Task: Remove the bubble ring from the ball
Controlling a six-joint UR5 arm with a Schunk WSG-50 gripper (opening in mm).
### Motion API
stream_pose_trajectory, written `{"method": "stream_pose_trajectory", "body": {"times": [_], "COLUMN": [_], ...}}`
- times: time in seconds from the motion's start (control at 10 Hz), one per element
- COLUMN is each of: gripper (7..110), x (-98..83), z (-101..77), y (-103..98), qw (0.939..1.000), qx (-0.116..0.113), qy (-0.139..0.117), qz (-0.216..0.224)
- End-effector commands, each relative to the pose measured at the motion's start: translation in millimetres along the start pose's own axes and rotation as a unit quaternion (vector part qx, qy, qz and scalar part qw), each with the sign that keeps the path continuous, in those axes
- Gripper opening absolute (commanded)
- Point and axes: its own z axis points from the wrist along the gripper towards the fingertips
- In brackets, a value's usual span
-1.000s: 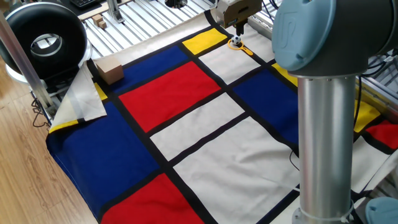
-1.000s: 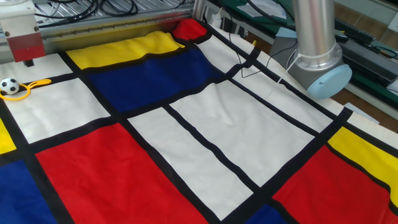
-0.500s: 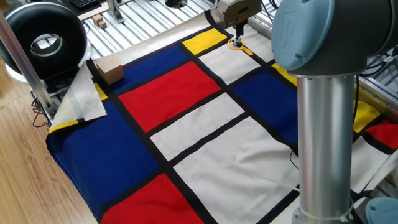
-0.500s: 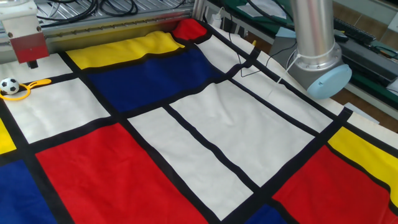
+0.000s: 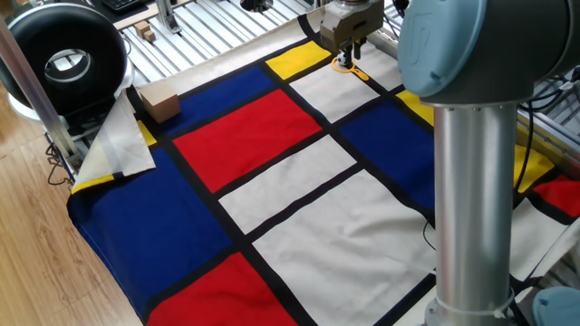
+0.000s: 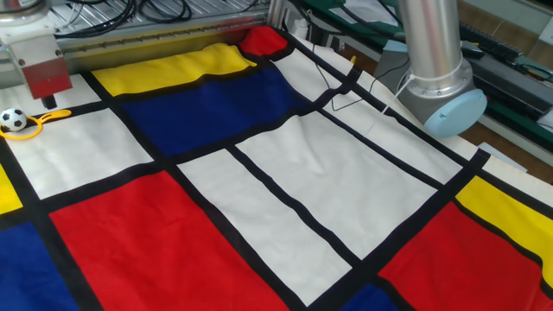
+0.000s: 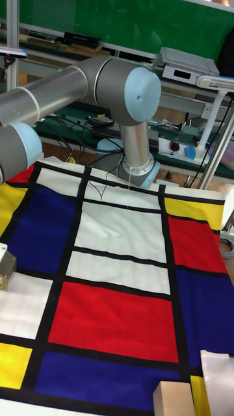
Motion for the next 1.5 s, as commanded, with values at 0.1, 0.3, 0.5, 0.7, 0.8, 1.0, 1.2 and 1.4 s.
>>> {"method": "stream_pose_trajectory", "body": {"times": [0.1,0.3,0.5,0.7,0.8,1.0,1.2,1.4], "gripper": [22,22,22,44,44,44,44,44], "x": [3.9,-3.7,-6.5,-15.2,-14.6,-12.7,-13.6,-12.4], "z": [10.4,13.4,17.9,22.0,21.9,22.0,22.4,23.4], "y": [-9,-6,-2,4,4,2,1,-4], "qw": [0.9999,0.9999,0.9998,0.9991,0.9991,0.9991,0.9990,0.9992], "qx": [0.004,-0.006,-0.018,-0.034,-0.036,-0.036,-0.037,-0.031], "qy": [0.007,-0.002,-0.005,-0.021,-0.021,-0.020,-0.022,-0.020], "qz": [-0.011,-0.012,-0.010,-0.012,-0.012,-0.012,-0.013,-0.016]}}
